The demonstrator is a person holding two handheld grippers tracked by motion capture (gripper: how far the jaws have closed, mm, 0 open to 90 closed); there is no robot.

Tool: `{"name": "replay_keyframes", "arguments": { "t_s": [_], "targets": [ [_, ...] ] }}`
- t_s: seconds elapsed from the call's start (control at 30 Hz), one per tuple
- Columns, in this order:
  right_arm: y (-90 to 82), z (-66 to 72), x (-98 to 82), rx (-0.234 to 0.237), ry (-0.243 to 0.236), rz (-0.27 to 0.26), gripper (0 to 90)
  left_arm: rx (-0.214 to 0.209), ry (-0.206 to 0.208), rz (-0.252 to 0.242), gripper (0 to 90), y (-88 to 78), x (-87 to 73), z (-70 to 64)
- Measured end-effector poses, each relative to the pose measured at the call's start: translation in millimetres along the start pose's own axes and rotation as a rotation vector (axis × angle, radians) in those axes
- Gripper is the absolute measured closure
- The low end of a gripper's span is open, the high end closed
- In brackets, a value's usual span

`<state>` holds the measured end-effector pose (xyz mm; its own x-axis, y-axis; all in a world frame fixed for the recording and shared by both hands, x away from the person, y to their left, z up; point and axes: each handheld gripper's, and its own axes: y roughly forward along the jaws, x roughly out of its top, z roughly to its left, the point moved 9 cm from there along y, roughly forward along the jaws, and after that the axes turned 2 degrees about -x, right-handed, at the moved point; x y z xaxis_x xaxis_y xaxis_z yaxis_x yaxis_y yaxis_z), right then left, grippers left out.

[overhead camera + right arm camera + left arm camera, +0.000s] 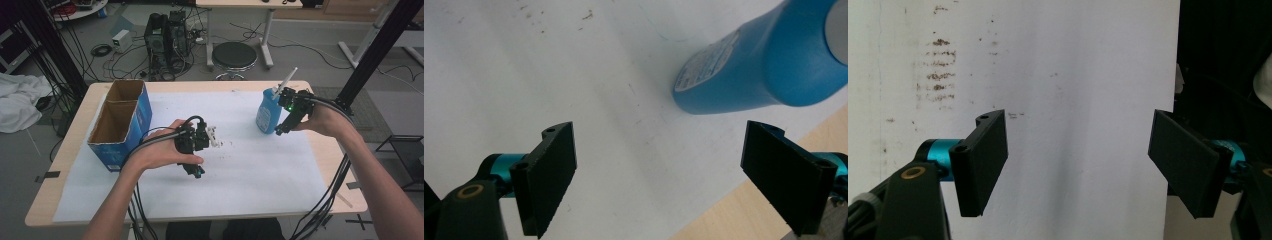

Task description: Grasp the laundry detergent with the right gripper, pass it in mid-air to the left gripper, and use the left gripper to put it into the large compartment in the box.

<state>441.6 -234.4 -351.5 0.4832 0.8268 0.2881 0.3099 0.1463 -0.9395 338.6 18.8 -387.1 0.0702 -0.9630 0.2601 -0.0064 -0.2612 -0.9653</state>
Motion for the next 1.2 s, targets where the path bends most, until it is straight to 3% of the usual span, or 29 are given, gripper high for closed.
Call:
{"name": "replay_keyframes", "arguments": {
  "t_s": [0.17, 0.2, 0.23, 0.3, 0.33, 0.43, 0.53, 0.57, 0.8, 1.2],
  "targets": [
    [0.8, -6.2, -0.5, -0.028, 0.074, -0.012, 13.9, 0.002, 0.004, 0.003, 24.0, -1.1, -1.5, -1.1],
    [1.2, -6.9, -0.5, -0.033, 0.085, -0.014, 13.9, 0.007, -0.015, -0.015, 24.0, -0.1, 0.0, -2.0],
    [1.6, -8.9, -0.7, -0.046, 0.097, -0.014, 13.9, 0.004, 0.002, 0.0, 24.0, -1.3, -1.0, -1.6],
    [2.0, -12.3, -1.2, -0.071, 0.119, -0.017, 13.9, 0.007, -0.011, -0.018, 24.0, -0.4, 0.6, -2.6],
    [2.2, -13.6, -1.0, -0.073, 0.125, -0.023, 13.9, 0.005, 0.015, 0.005, 24.0, -1.8, -0.9, -1.6],
    [2.7, -17.0, -1.4, -0.083, 0.166, -0.034, 13.9, 0.005, -0.004, -0.007, 24.0, -0.4, 0.9, -3.5],
    [4.2, -21.7, -1.5, -0.096, 0.2, -0.046, 13.9, 0.002, 0.015, 0.005, 24.0, -1.1, 0.5, -2.8],
    [4.9, -22.6, -1.5, -0.1, 0.216, -0.048, 13.9, 0.006, -0.004, -0.013, 24.0, 0.5, 2.0, -3.7],
    [12.8, -28.9, -0.9, -0.11, 0.256, -0.043, 13.8, 0.006, 0.004, -0.011, 24.0, 0.5, 2.0, -3.5],
    [27.4, -39.4, 4.6, -0.134, 0.351, -0.123, 13.8, 0.004, -0.005, -0.015, 24.0, 2.9, -1.7, -3.3]
  ]
}}
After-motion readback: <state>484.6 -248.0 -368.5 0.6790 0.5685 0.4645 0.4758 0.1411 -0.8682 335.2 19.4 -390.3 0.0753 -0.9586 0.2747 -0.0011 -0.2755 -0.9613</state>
